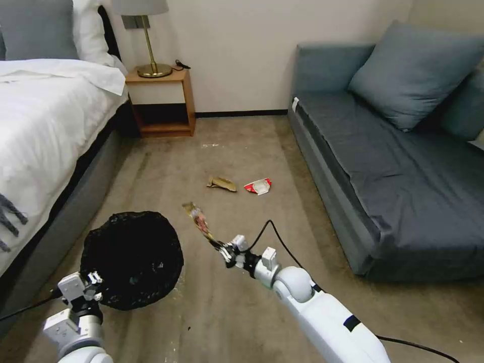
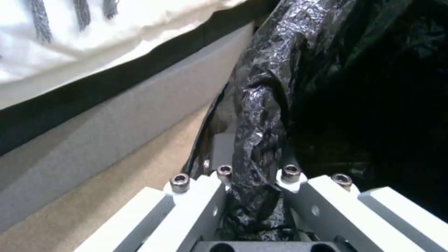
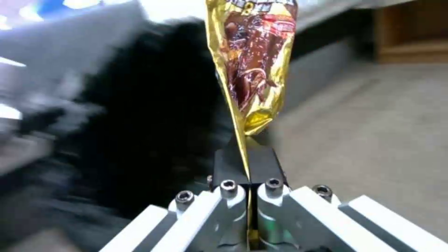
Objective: Pick up the trash bin, then pick up the garbage on the floor and place it into the trash bin.
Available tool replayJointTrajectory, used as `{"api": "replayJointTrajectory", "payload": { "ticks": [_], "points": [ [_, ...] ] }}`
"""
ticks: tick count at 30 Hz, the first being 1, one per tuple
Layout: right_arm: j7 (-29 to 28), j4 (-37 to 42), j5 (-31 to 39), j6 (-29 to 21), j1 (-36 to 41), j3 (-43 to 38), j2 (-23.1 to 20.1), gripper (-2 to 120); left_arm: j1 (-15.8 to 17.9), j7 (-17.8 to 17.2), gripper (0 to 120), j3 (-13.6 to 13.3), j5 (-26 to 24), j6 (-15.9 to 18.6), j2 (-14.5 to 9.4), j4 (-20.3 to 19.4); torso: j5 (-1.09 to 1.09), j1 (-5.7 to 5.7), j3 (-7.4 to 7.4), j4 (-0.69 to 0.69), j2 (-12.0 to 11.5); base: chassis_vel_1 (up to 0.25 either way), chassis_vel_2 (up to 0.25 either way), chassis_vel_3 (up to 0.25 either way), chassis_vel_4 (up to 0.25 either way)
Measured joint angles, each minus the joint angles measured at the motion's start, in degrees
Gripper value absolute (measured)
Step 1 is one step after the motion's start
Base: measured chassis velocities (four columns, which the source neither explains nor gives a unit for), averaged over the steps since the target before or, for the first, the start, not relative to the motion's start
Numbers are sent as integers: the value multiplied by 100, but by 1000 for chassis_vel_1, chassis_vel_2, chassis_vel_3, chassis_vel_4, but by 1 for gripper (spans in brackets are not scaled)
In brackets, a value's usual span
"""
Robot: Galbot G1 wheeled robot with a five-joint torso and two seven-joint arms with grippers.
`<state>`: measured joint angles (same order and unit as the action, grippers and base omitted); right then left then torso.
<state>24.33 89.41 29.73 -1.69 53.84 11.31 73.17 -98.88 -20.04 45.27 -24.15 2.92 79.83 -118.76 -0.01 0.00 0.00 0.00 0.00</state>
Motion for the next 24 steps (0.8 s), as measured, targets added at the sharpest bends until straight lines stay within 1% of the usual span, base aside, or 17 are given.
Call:
{"api": "replayJointTrajectory", "payload": {
  "ticks": [3,9,12,18,24],
  "points": [
    [10,507,320,-313,8,438,-20,0,36,-6,3,-6,-38,43,-18,-17,0,0,0,0,0,0,0,0,0],
    [-201,629,383,-480,-136,910,188,0,46,-13,3,-40,-67,98,3,-98,0,0,0,0,0,0,0,0,0],
    [-361,284,112,-498,-335,1142,398,0,29,-16,3,-75,-60,108,80,-200,0,0,0,1,0,0,0,0,0],
    [-575,-179,-4,-500,-476,1190,495,0,-24,-16,3,-79,-59,108,174,-358,1,0,0,0,0,0,0,0,0],
    [-725,-330,-44,-499,-584,1217,554,0,-58,-2,3,-81,-54,104,257,-379,1,0,0,0,0,0,0,0,0]
  ]
}}
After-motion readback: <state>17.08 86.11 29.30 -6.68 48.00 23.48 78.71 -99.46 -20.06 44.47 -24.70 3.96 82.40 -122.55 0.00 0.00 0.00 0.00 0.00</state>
